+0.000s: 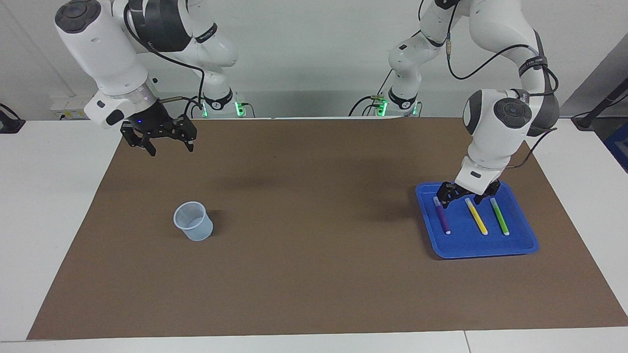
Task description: Right arm passes pens to left for tray arrangement
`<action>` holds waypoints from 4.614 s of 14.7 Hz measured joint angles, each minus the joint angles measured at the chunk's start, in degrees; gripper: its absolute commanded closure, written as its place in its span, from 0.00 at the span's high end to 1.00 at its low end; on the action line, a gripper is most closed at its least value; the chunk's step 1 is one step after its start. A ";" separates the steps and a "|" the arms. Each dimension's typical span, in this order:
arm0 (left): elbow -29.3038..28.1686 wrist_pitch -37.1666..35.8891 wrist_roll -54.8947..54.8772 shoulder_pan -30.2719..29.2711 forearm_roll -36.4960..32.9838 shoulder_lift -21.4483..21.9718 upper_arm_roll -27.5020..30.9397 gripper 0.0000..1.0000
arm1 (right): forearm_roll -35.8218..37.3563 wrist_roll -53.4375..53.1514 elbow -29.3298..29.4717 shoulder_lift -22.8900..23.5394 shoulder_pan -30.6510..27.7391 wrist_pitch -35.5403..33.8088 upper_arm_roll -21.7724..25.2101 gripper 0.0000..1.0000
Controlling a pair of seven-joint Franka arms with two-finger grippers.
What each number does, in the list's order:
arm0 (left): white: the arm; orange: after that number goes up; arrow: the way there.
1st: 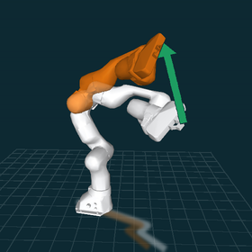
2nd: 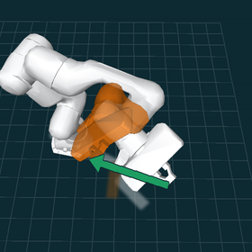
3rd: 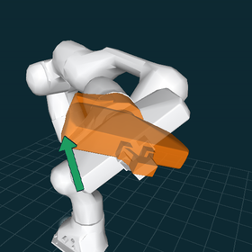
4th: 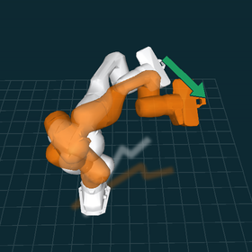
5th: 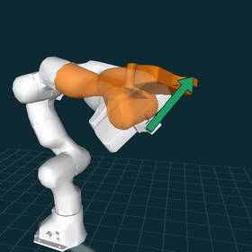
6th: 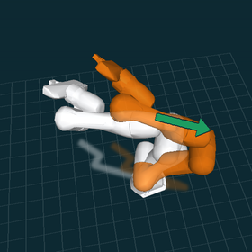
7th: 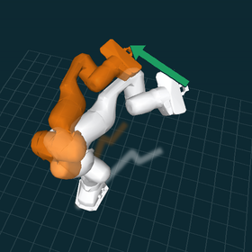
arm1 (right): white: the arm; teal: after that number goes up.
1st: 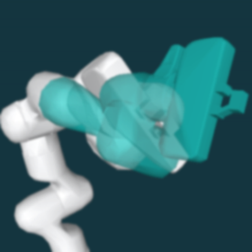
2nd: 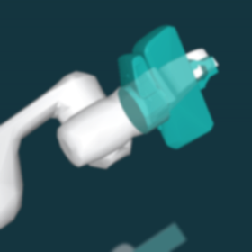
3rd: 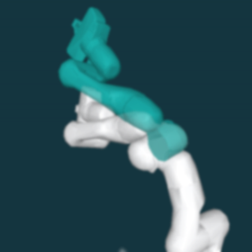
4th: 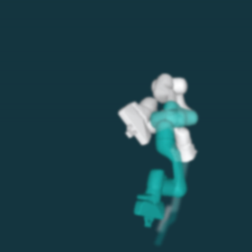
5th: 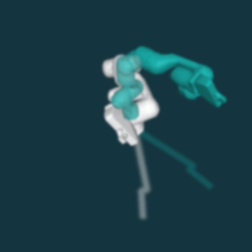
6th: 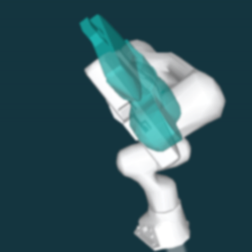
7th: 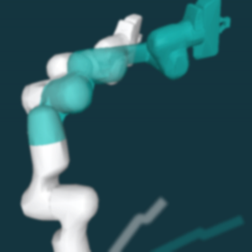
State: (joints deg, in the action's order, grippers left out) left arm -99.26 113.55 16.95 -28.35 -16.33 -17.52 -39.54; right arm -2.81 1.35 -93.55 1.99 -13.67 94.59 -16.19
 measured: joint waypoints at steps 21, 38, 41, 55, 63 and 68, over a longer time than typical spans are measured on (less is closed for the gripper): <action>7.99 -28.36 -16.48 25.39 12.89 17.75 34.35 1.00 | 0.00 0.00 -0.01 -4.31 -0.20 -4.66 0.42 1.00; 7.84 -23.36 -22.19 25.72 12.94 18.49 35.25 1.00 | 0.00 0.00 -0.02 -4.31 -0.20 -4.66 0.42 1.00; 7.80 -23.36 -20.58 25.35 12.94 18.49 35.65 1.00 | 0.00 0.00 -0.02 -4.31 -0.20 -4.66 0.42 1.00; 7.68 -23.36 -20.36 25.02 12.94 18.49 35.19 1.00 | 0.00 0.00 -0.03 -4.31 -0.20 -4.66 0.42 1.00; 7.67 -23.36 -20.36 25.02 12.94 18.49 35.19 1.00 | 0.00 0.00 -0.03 -4.31 -0.20 -4.66 0.42 1.00; 7.67 -23.36 -20.35 25.02 12.94 18.49 35.19 1.00 | 0.00 0.00 -0.03 -4.31 -0.20 -4.66 0.42 1.00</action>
State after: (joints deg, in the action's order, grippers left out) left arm -91.59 90.19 -3.40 -3.33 -3.39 0.97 -4.35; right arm -2.80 1.35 -93.58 -2.32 -13.87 89.93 -15.77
